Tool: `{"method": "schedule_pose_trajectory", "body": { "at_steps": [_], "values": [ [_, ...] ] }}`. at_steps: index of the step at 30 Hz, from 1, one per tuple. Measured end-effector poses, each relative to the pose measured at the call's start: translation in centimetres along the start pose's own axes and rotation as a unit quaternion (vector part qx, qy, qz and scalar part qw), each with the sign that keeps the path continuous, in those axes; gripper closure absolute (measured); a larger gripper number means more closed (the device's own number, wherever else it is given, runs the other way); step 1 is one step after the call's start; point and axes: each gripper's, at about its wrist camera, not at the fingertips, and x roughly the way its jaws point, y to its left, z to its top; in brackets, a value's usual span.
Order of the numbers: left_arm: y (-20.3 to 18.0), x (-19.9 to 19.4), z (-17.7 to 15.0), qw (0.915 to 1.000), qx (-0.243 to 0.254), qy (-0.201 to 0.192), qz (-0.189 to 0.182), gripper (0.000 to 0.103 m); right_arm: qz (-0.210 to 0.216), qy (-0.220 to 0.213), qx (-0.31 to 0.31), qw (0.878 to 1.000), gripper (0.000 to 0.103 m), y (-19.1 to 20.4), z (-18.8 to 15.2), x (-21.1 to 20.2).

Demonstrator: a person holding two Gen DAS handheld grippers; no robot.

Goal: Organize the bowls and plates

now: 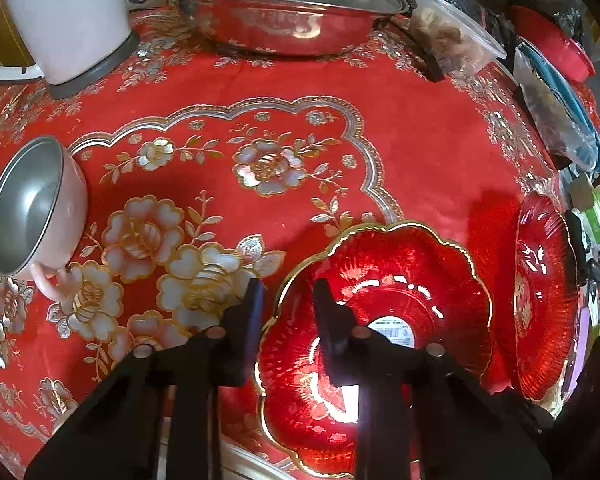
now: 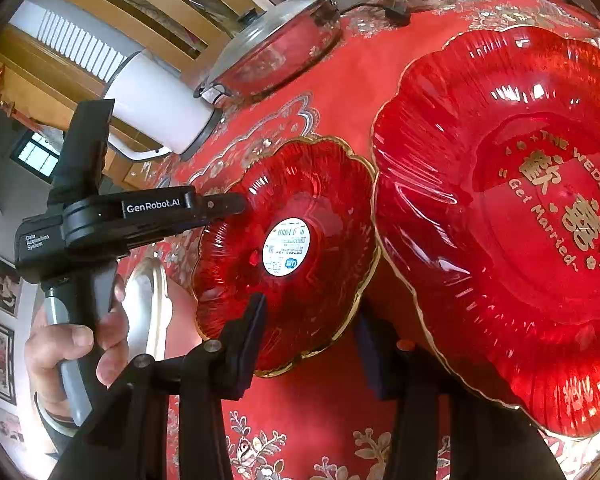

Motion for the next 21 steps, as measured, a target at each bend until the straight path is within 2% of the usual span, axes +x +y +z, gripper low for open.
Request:
{"method": "schedule_pose_trajectory", "body": {
  "at_steps": [13,17,21],
  "values": [
    [1.0,-1.7,0.0,0.9993,-0.024,-0.028,-0.009,0.086,-0.048,-0.018,-0.078,0.996,0.064,3.3,-0.1,-0.2],
    [0.9,-2.1,-0.2,0.9992,-0.024,-0.031,-0.012,0.086,-0.06,-0.019,-0.082,0.995,0.064,3.6,0.1,-0.1],
    [1.1,-2.7,-0.2,0.9988,-0.029,-0.036,-0.018,0.086,-0.061,-0.035,-0.09,0.993,0.069,4.2,0.6,-1.4]
  ]
}}
